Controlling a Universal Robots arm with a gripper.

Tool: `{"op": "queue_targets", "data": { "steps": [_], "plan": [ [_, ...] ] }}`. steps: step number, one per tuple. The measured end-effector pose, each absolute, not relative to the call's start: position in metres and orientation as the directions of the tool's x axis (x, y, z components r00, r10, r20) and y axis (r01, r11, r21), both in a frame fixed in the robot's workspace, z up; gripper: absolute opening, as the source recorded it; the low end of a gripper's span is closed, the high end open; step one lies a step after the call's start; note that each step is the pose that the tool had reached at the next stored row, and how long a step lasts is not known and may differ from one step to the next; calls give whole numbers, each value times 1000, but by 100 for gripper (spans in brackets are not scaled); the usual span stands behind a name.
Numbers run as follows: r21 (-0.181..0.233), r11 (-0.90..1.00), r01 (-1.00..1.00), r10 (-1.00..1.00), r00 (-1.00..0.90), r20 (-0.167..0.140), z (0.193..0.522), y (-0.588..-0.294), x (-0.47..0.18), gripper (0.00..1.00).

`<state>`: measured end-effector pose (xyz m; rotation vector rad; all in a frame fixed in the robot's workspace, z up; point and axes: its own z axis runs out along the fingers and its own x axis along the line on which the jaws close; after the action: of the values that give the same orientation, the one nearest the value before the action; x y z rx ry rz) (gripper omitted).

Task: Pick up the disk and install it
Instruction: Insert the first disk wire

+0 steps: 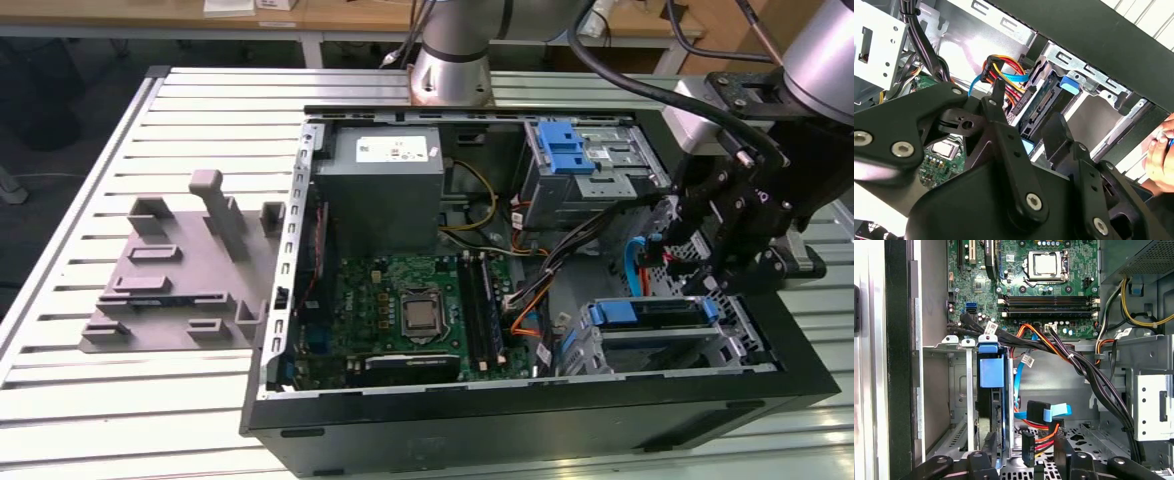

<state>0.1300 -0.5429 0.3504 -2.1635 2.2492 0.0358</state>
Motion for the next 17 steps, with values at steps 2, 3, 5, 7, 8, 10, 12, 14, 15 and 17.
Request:
{"op": "queue_targets", "data": {
  "steps": [2,3,5,7,8,10,12,14,15,17],
  "plan": [
    [2,39,-999,-999,-39,-30,351,-543,130,57],
    [2,39,-999,-999,-39,-30,351,-543,130,55],
    [2,39,-999,-999,-39,-30,350,-543,130,49],
    [2,39,-999,-999,-39,-30,350,-543,130,43],
    [2,39,-999,-999,-39,-30,350,-543,130,43],
    [2,39,-999,-999,-39,-28,350,-543,130,43],
    [2,39,-999,-999,-39,-24,350,-543,130,41],
    [1,39,-999,-999,-39,-21,351,-543,130,35],
    [1,39,-999,-999,-39,-21,351,-543,130,35],
    [0,39,-999,-999,-39,-19,351,-543,130,33]
  ]
}}
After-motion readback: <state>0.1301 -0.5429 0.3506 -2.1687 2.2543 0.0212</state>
